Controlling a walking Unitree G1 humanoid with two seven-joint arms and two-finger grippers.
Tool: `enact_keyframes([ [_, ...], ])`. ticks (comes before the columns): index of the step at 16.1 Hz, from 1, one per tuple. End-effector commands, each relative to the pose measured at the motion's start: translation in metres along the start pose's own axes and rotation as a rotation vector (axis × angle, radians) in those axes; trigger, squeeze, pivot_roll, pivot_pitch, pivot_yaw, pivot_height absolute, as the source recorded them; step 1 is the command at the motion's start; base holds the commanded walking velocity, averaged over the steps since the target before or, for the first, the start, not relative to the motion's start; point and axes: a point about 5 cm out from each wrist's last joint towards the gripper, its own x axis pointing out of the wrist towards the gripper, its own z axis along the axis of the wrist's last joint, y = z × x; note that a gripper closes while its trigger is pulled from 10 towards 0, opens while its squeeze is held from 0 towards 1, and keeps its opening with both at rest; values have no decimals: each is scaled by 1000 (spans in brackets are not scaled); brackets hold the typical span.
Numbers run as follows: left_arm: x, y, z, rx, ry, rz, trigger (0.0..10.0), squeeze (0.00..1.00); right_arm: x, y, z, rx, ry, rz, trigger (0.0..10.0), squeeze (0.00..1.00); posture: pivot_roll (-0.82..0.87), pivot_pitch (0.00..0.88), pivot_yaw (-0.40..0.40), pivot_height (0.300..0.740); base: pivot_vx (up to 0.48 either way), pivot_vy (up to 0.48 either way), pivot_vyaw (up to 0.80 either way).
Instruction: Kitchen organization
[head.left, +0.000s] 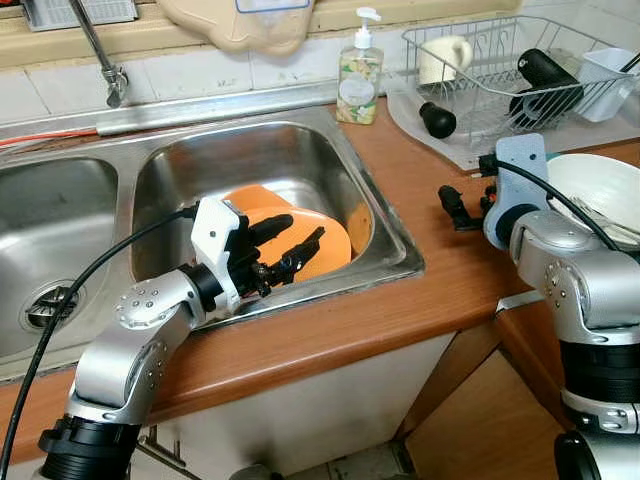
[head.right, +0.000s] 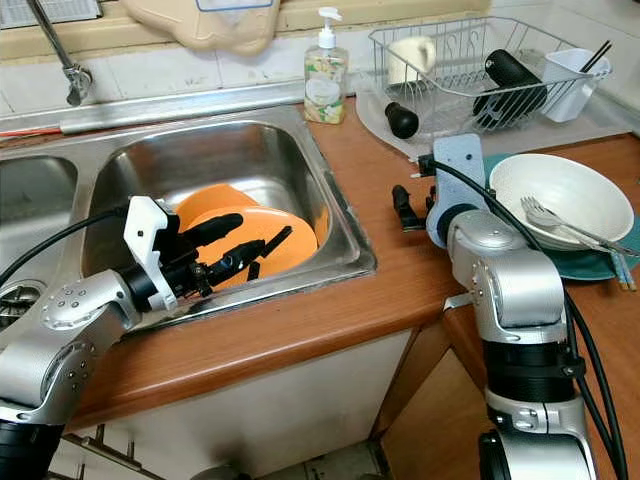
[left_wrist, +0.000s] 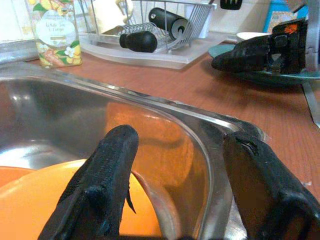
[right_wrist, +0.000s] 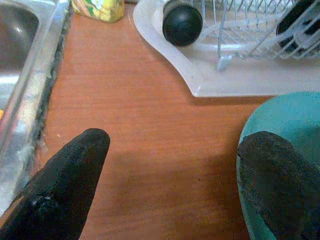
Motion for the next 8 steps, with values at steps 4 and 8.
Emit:
enact_keyframes([
  [4, 1, -6, 3, 11, 3, -48, 10000, 0, 1, -13, -6, -4, 46, -45, 10000, 0, -137, 0, 37, 740, 0, 0, 0],
  [8, 0, -10, 2, 10, 24, -94, 10000, 0, 3, -15, -9, -1, 86, -51, 10000, 0, -134, 0, 36, 740, 0, 0, 0],
])
